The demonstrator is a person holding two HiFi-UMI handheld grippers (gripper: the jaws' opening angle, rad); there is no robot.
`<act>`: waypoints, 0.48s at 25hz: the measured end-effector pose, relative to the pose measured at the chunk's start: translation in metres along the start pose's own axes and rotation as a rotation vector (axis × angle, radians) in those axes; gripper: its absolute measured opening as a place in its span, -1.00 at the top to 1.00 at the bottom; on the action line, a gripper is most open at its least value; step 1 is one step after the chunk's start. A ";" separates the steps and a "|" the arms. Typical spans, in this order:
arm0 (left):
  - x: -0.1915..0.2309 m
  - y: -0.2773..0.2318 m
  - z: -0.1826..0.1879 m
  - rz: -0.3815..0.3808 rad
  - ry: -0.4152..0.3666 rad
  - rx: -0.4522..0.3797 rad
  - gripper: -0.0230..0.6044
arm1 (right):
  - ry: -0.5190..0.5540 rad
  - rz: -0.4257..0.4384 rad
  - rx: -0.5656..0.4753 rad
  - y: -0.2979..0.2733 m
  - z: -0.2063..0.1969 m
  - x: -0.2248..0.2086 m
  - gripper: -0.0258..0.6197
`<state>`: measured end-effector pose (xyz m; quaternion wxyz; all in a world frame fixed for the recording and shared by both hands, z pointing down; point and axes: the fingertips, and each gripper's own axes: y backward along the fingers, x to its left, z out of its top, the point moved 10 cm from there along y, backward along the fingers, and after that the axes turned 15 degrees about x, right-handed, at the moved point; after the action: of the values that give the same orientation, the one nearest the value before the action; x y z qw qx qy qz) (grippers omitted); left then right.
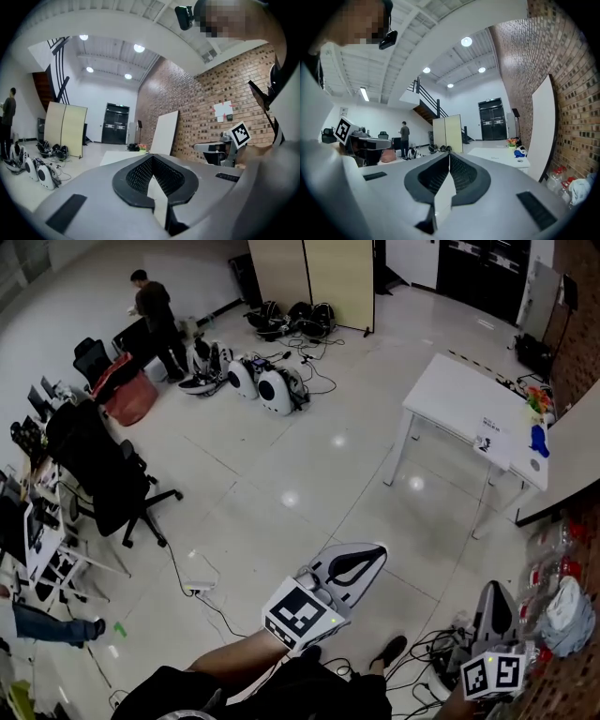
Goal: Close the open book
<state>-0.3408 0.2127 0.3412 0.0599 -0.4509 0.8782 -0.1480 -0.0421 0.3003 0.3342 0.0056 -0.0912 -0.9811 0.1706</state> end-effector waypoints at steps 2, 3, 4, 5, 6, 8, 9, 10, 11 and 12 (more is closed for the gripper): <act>0.001 0.021 -0.008 -0.016 0.009 0.008 0.92 | 0.022 0.011 -0.003 0.016 -0.003 0.029 0.92; 0.000 0.030 -0.011 -0.022 0.017 0.008 0.92 | 0.035 0.011 -0.008 0.025 -0.004 0.040 0.92; -0.003 0.038 -0.013 -0.029 0.023 0.006 0.92 | 0.041 0.004 -0.012 0.035 -0.004 0.049 0.92; -0.010 0.046 -0.015 -0.037 0.026 0.000 0.92 | 0.039 -0.007 -0.014 0.046 -0.005 0.054 0.92; -0.018 0.052 -0.016 -0.044 0.025 -0.006 0.92 | 0.034 -0.019 -0.015 0.056 -0.008 0.057 0.92; -0.037 0.061 -0.018 -0.049 0.021 -0.016 0.92 | 0.018 -0.033 -0.015 0.076 -0.015 0.058 0.92; -0.047 0.066 -0.018 -0.048 0.023 -0.018 0.92 | 0.013 -0.031 -0.016 0.087 -0.019 0.058 0.92; -0.058 0.071 -0.019 -0.046 0.025 -0.018 0.92 | 0.011 -0.025 -0.019 0.099 -0.022 0.059 0.92; -0.070 0.077 -0.019 -0.042 0.027 -0.018 0.92 | 0.012 -0.017 -0.024 0.112 -0.025 0.061 0.92; -0.082 0.084 -0.018 -0.037 0.029 -0.019 0.92 | 0.017 -0.009 -0.032 0.126 -0.026 0.063 0.92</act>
<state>-0.3619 0.3286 0.3300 0.0403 -0.4653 0.8719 -0.1473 -0.0805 0.4368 0.3156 0.0132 -0.0883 -0.9840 0.1542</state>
